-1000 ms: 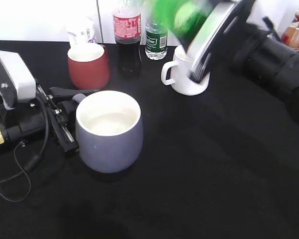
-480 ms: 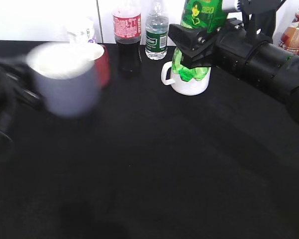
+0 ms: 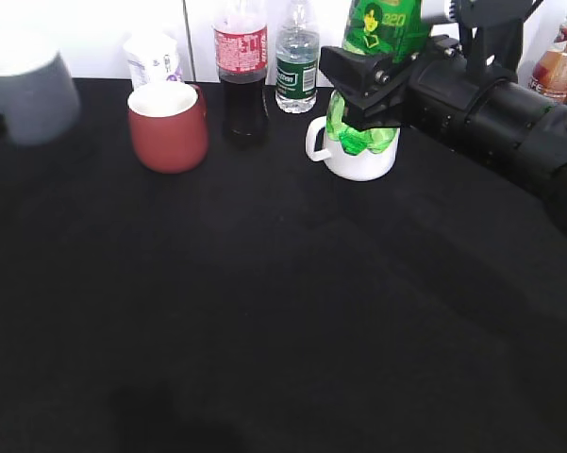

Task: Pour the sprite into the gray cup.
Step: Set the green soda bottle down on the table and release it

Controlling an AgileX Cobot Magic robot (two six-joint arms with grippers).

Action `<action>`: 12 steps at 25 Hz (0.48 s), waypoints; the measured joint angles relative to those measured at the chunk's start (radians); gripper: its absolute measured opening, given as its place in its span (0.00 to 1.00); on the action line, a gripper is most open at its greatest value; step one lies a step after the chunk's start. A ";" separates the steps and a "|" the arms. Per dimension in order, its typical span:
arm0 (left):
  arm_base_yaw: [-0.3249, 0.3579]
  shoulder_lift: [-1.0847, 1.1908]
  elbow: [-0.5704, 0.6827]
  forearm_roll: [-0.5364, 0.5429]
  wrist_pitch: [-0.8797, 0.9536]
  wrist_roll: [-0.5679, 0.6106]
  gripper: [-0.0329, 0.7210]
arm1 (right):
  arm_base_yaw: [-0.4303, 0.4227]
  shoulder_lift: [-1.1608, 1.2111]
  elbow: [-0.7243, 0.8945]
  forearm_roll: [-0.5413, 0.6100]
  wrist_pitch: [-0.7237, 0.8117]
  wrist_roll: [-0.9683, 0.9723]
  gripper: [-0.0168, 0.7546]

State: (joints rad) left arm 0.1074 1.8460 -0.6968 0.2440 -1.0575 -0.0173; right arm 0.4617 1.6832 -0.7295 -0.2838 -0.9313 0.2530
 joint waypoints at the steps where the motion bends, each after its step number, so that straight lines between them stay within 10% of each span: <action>1: 0.000 0.059 -0.047 0.000 0.003 0.001 0.14 | 0.000 0.000 0.000 0.000 0.000 0.000 0.60; 12: -0.014 0.303 -0.251 0.004 0.032 -0.011 0.22 | 0.000 0.000 0.000 0.004 0.002 0.000 0.59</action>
State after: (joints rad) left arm 0.0934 2.1487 -0.9481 0.2481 -1.0256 -0.0287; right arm 0.4617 1.6832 -0.7295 -0.2796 -0.9290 0.2530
